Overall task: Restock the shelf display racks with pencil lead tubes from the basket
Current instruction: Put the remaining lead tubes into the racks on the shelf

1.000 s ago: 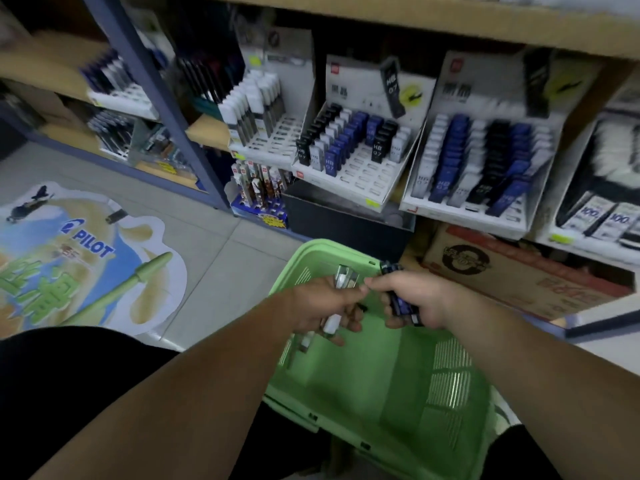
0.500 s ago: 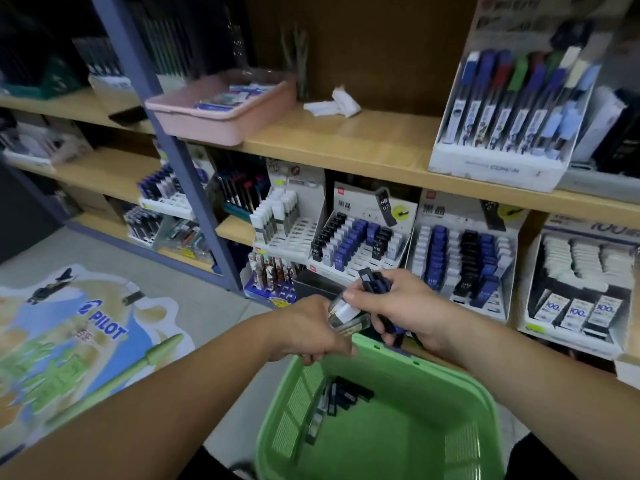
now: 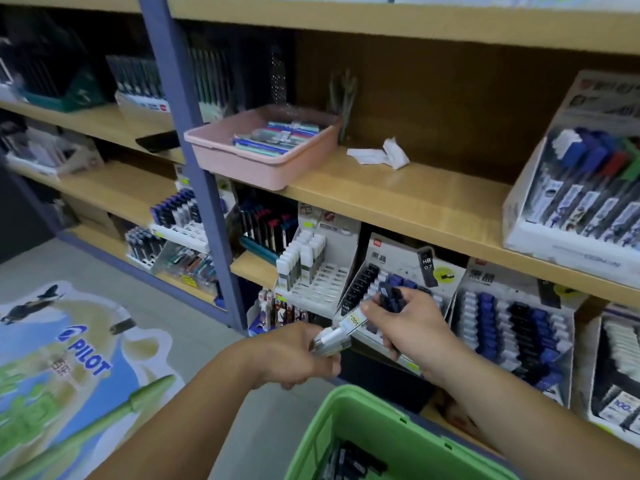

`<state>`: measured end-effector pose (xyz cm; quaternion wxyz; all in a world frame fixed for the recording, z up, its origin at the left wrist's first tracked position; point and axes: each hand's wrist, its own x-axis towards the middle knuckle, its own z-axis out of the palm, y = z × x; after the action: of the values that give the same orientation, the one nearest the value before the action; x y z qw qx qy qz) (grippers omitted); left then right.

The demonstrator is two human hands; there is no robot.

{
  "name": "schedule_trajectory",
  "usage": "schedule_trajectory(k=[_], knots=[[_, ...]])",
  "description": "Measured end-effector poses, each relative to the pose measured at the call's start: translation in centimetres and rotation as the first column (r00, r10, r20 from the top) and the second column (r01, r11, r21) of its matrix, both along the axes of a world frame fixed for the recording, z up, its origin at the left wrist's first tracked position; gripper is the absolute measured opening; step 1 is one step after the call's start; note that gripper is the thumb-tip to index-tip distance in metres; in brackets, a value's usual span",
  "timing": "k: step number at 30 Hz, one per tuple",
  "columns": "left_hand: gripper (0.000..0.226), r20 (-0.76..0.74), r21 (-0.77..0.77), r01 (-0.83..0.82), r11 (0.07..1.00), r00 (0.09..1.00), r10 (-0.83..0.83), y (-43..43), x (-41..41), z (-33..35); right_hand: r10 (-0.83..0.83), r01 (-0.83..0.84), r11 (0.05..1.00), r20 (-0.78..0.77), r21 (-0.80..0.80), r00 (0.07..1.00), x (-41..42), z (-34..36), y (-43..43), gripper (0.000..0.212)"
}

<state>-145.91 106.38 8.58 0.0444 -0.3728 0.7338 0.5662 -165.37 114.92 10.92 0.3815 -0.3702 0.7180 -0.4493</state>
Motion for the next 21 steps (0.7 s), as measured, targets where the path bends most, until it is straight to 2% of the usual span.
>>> schedule_trajectory(k=[5, 7, 10, 14, 17, 19, 21], knots=[[0.019, -0.026, 0.013, -0.114, 0.993, 0.993, 0.115, -2.4, 0.9, -0.4, -0.152, 0.151, 0.988, -0.037, -0.043, 0.988, 1.4, 0.5, -3.5, 0.020], [0.019, -0.052, -0.006, -0.215, 0.977, 0.975, 0.214, -3.1, 1.5, -0.4, -0.171, 0.169, 0.985, -0.041, -0.043, 0.984, 1.6, 0.7, -4.3, 0.018], [0.035, -0.150, 0.021, -0.421, 0.907, 0.896, 0.419, -3.5, 1.5, -0.8, -0.155, 0.155, 0.988, -0.019, -0.010, 0.988, 1.7, 0.9, -5.0, 0.017], [0.048, -0.198, 0.213, -0.504, 0.837, 0.817, 0.542, -3.7, 1.5, -1.3, -0.120, 0.119, 0.993, 0.054, 0.025, 0.991, 2.6, 1.1, -6.0, 0.018], [0.058, -0.205, 0.336, -0.530, 0.778, 0.765, 0.610, -3.9, 1.8, -1.8, -0.095, 0.094, 0.995, 0.029, 0.022, 0.995, 3.2, 1.2, -6.9, 0.012], [0.042, -0.233, 0.415, -0.567, 0.711, 0.690, 0.686, -4.1, 1.7, -1.7, -0.065, 0.065, 0.998, -0.032, 0.015, 0.997, 3.3, 1.4, -7.6, 0.007], [0.026, -0.262, 0.498, -0.620, 0.606, 0.558, 0.787, -4.7, 1.7, -1.4, 0.004, 0.001, 0.999, -0.094, 0.047, 0.996, 3.1, 1.7, -8.1, 0.009]])
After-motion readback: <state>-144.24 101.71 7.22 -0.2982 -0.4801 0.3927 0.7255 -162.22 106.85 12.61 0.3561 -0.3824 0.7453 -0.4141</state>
